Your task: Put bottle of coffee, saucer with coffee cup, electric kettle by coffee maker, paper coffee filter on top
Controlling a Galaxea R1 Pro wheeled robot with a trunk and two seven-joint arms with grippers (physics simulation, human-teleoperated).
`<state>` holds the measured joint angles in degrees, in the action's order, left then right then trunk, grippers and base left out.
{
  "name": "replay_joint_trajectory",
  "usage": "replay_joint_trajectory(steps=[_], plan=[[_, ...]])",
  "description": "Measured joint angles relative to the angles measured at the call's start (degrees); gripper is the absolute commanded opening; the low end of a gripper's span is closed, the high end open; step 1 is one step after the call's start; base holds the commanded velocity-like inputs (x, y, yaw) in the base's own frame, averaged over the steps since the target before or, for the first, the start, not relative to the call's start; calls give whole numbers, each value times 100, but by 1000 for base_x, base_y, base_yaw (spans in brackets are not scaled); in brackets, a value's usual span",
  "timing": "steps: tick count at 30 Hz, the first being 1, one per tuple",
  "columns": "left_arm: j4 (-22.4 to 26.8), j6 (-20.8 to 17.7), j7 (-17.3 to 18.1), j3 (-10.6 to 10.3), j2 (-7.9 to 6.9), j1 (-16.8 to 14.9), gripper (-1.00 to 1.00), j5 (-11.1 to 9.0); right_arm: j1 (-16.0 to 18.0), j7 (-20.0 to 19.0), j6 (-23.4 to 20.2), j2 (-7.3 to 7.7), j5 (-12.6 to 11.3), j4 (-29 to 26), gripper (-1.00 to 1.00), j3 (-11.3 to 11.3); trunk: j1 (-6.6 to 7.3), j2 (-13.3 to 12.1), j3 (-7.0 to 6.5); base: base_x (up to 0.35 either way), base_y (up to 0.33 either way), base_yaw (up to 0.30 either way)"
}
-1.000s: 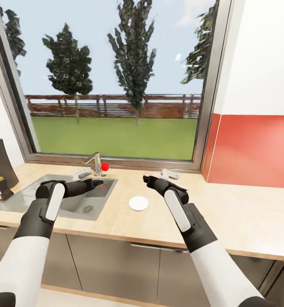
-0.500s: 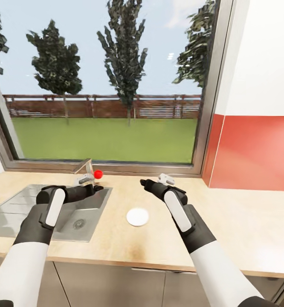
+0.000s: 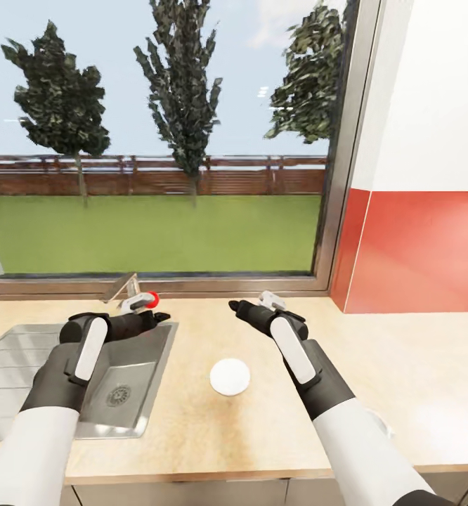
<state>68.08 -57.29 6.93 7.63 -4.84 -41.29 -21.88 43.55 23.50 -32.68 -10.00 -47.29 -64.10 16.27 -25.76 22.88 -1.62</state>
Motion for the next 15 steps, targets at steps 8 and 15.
replay_joint_trajectory(steps=[8,15], plan=[[-13,-16,3,-2,3,9,100,10,-88,0,-1,0,-7,106,100,-1,0,0,0,9,13,-260],[-40,-27,3,-7,9,15,100,11,-121,1,-232,0,-17,138,100,-1,-1,0,0,0,1,-281]])
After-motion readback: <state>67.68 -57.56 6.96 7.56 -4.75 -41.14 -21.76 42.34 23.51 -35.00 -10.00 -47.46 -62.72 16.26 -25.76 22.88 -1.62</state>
